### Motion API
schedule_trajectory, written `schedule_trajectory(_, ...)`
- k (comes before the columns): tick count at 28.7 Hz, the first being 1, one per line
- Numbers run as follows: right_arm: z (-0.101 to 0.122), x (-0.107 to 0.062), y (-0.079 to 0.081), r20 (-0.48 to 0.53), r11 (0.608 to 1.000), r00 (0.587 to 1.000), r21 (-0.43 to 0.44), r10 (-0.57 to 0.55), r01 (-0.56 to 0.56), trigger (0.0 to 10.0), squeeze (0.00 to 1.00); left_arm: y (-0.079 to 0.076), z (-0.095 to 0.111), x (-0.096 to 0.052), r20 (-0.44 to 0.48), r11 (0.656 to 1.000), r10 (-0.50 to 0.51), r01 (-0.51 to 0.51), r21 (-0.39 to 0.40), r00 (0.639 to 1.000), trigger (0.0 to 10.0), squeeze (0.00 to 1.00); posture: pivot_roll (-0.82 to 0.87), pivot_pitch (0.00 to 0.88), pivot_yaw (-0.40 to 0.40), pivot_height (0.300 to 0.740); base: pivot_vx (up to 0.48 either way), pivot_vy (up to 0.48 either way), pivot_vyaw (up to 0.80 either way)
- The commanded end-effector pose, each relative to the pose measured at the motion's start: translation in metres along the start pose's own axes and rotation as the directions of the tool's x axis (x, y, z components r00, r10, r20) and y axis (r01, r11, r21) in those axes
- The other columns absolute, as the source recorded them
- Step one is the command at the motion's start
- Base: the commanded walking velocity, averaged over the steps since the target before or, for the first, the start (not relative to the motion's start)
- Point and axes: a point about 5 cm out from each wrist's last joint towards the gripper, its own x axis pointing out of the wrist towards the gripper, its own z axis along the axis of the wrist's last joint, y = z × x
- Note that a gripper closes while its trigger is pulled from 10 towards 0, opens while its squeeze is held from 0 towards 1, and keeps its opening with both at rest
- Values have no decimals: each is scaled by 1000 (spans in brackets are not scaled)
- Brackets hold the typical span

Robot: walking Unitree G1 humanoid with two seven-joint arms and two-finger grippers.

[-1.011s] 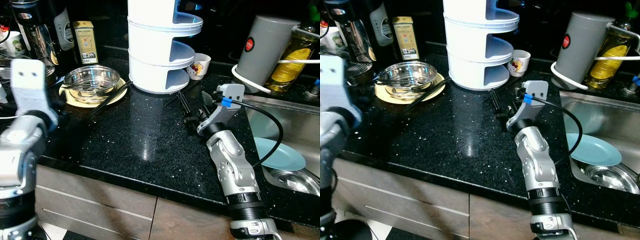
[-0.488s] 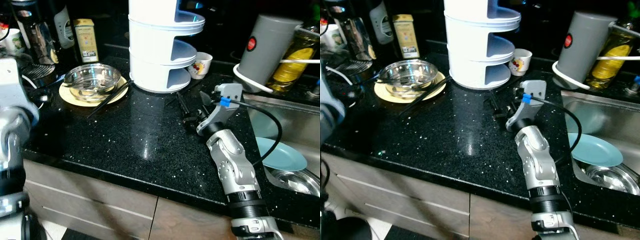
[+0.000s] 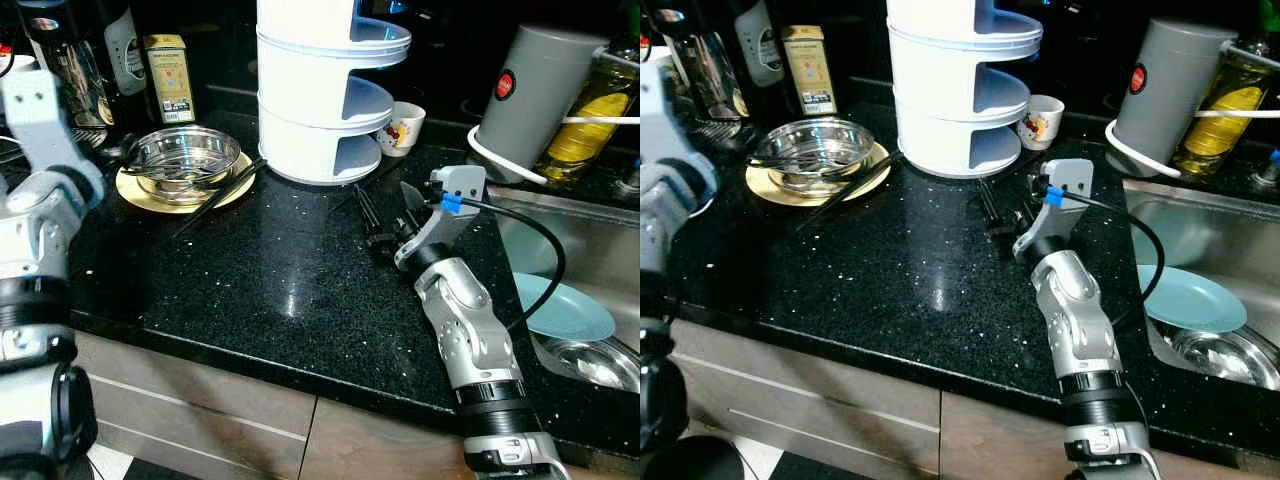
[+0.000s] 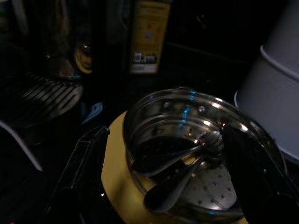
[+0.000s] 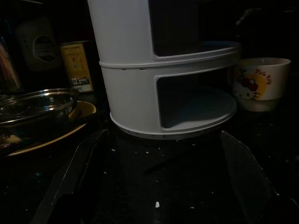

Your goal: Kitchen organization

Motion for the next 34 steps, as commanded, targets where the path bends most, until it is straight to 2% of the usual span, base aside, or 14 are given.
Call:
schedule_trajectory(1, 1, 0, -1, -4, 1000, 1000, -10, 0, 0, 10000, 0, 5, -5, 2, -45, 998, 50, -49, 31, 998, 10000, 0, 53, 194, -48, 740, 0, 0, 0)
schedule_trajectory(2, 1, 0, -1, -4, 1000, 1000, -10, 0, 0, 10000, 0, 5, -5, 2, -45, 998, 50, -49, 31, 998, 10000, 0, 53, 194, -48, 740, 0, 0, 0)
schedule_trajectory(5, 2, -1, -3, -2, 1000, 1000, -12, -7, 7, 10000, 0, 16, -8, 6, -86, 990, 139, -136, 43, 987, 10000, 0, 51, 196, -44, 740, 0, 0, 0)
schedule_trajectory(9, 2, -2, -5, 0, 1000, 1000, -14, -12, 12, 10000, 0, 20, -1, 9, -63, 987, 133, -127, 93, 989, 10000, 0, 51, 196, -44, 740, 0, 0, 0)
schedule_trajectory(14, 2, -2, -5, 0, 1000, 1000, -15, -14, 14, 10000, 0, 26, 3, 9, -52, 982, 172, -167, 88, 984, 10000, 0, 52, 197, -40, 740, 0, 0, 0)
schedule_trajectory(17, 3, -2, -6, 1, 1000, 1000, -15, -14, 14, 10000, 0, 31, -1, 9, -100, 975, 214, -205, 90, 972, 10000, 0, 52, 198, -40, 740, 0, 0, 0)
schedule_trajectory(22, 3, -1, -6, 1, 1000, 1000, -17, -12, 12, 10000, 0, 29, -17, 9, -228, 976, 212, -195, 93, 950, 10000, 0, 54, 199, -42, 740, 0, 0, 0)
schedule_trajectory(27, 3, 0, -6, 2, 1000, 1000, -19, -10, 10, 10000, 0, 22, -12, 13, -236, 983, 185, -178, 51, 954, 10000, 0, 54, 199, -42, 740, 0, 0, 0)
schedule_trajectory(34, 4, -1, -7, 3, 1000, 1000, -22, -11, 12, 10000, 0, 14, -8, 16, -257, 989, 150, -142, 50, 955, 10000, 0, 55, 197, -42, 740, 0, 0, 0)
